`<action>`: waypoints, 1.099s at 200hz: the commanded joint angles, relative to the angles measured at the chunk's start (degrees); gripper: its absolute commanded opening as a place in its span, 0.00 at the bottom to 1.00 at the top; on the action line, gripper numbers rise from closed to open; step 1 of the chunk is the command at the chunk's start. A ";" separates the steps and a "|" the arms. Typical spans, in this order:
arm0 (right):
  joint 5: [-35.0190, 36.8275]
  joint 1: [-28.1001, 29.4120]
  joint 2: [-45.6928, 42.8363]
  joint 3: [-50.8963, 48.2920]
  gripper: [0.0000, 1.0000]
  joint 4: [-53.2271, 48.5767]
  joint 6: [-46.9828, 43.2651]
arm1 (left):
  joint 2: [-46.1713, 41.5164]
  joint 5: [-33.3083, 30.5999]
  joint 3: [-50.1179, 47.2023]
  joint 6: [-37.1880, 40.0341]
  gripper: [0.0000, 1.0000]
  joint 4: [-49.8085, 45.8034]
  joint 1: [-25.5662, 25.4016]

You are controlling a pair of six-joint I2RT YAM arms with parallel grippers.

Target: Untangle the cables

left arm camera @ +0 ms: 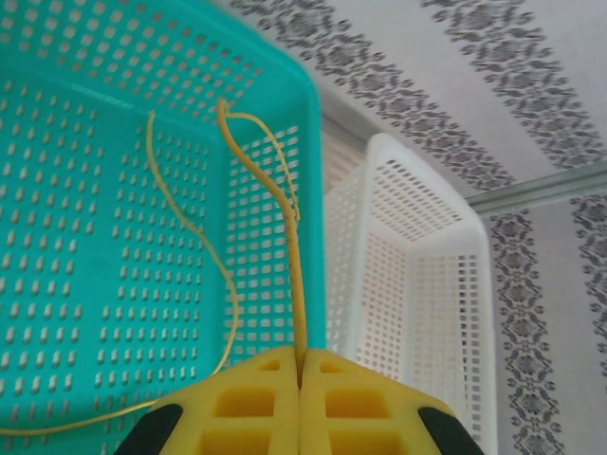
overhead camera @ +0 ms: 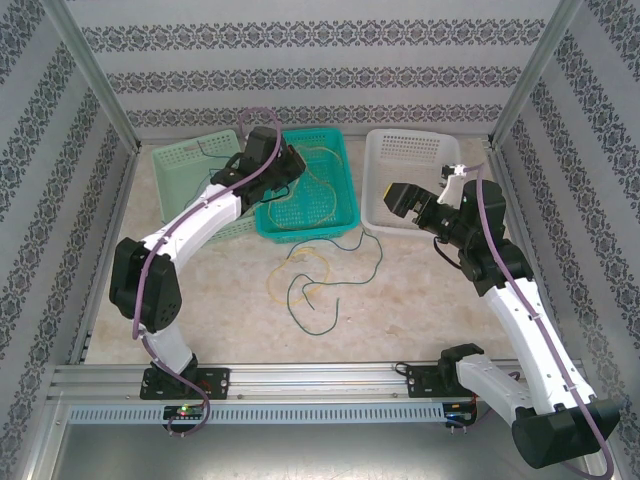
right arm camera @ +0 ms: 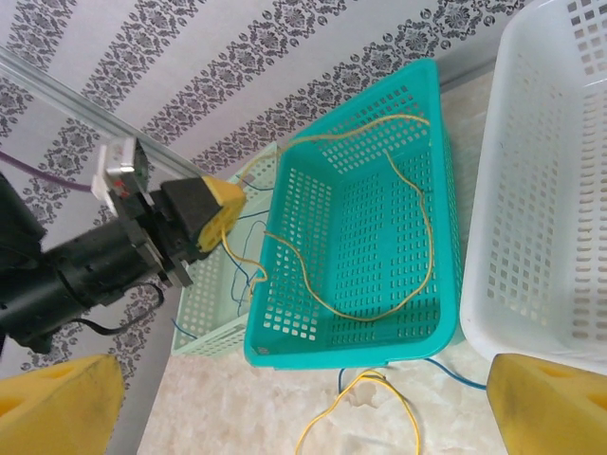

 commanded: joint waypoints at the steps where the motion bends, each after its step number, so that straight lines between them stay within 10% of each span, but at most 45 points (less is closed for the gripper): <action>1: -0.87 -0.54 -0.15 -0.46 0.98 1.20 0.66 | -1.44 -2.73 -1.20 -3.72 0.05 4.60 -0.94; 153: -2.38 -1.09 0.07 -2.50 0.98 2.78 1.30 | 0.05 -8.27 7.54 -5.36 0.07 0.44 -2.31; 220: -2.13 -1.99 -0.77 -3.58 0.98 1.97 1.79 | -3.14 -9.73 -7.97 -6.74 0.07 0.80 -2.21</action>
